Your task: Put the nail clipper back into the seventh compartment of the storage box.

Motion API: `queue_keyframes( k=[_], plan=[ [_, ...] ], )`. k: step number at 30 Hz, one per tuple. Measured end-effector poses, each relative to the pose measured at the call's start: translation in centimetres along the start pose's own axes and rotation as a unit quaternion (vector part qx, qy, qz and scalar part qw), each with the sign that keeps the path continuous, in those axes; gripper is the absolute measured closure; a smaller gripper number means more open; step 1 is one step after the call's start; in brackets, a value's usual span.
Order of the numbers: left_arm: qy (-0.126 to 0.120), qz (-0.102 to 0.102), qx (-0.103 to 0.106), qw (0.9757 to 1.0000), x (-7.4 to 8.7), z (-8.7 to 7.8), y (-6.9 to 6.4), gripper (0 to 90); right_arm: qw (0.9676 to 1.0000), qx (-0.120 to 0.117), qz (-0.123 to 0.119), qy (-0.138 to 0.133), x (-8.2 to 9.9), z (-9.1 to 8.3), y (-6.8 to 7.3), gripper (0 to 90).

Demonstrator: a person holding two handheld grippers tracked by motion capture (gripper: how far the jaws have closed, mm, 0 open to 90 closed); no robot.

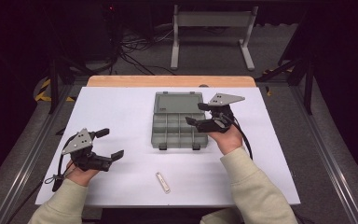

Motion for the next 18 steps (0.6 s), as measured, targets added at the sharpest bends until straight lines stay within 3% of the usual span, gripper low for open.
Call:
queue_keyframes(
  k=[8, 12, 18],
  plan=[
    [-0.006, 0.002, -0.005, 1.0, -0.2, -0.2, -0.1, 0.4, 0.9996, -0.023, -0.009, -0.013, -0.1, -0.8, 2.4, 23.9],
    [-0.004, -0.006, -0.005, 1.0, -0.1, -0.4, 0.0, 0.4, 0.9992, -0.023, -0.033, 0.0, -0.2, -0.9, 3.5, 23.8],
    [-0.002, -0.004, 0.005, 1.0, -0.3, -0.5, -0.2, 0.1, 0.999, -0.035, -0.028, 0.003, -0.3, -1.2, 4.2, 20.7]
  ],
)
Point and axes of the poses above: each handheld gripper's, and its own axes: z roughly forward along the jaws, x roughly out of its underside, y roughly to its left, the point moved 4 cm from there along z, roughly forward along the jaws, and after that the axes turned 1 degree about -y, right-handed, at the moved point
